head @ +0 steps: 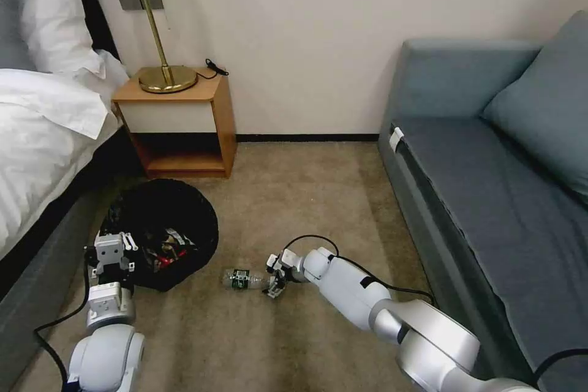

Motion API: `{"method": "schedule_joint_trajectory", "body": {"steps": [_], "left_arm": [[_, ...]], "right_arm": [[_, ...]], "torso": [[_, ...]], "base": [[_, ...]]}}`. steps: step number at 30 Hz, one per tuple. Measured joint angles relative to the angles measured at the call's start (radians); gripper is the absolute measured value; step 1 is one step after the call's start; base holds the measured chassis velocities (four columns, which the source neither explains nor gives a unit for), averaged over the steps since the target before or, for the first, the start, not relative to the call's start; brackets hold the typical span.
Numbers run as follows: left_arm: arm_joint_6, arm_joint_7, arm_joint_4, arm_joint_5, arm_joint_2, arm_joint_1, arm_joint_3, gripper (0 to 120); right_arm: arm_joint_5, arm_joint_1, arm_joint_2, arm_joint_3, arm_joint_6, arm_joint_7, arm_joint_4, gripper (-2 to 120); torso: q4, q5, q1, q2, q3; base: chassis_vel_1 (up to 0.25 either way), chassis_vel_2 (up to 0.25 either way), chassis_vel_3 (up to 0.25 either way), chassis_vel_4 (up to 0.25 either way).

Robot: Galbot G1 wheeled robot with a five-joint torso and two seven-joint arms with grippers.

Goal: Pick up the trash bin, then pick up the garbage on the floor and place it into the trash bin.

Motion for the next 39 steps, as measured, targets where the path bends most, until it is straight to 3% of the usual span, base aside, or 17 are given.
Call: {"method": "schedule_joint_trajectory", "body": {"steps": [13,21,28,39], "left_arm": [[0.004,0.002,-0.003,-0.005,-0.001,0.0,-0.007,4],[0.019,0.002,-0.011,-0.021,-0.001,-0.004,-0.01,4],[0.05,0.003,-0.06,-0.051,0.006,-0.002,-0.038,4],[0.018,0.012,-0.065,-0.058,-0.005,0.024,-0.058,4]], "right_arm": [[-0.001,0.004,-0.001,-0.015,0.005,-0.002,0.008,93],[0.049,-0.015,-0.001,-0.119,-0.04,0.014,0.141,93],[0.07,-0.022,-0.001,-0.207,-0.073,0.03,0.209,94],[0.037,0.008,-0.001,-0.22,-0.055,0.049,0.132,95]], "torso": [[0.0,0.0,0.0,0.0,0.0],[0.0003,-0.0001,0.0,0.0,0.0],[0.0,0.0,0.0,0.0,0.0],[0.0,-0.0001,0.0,0.0,0.0]], "base": [[0.0,0.0,0.0,0.0],[0.0,0.0,0.0,0.0],[0.0,0.0,0.0,0.0],[0.0,0.0,0.0,0.0]]}}
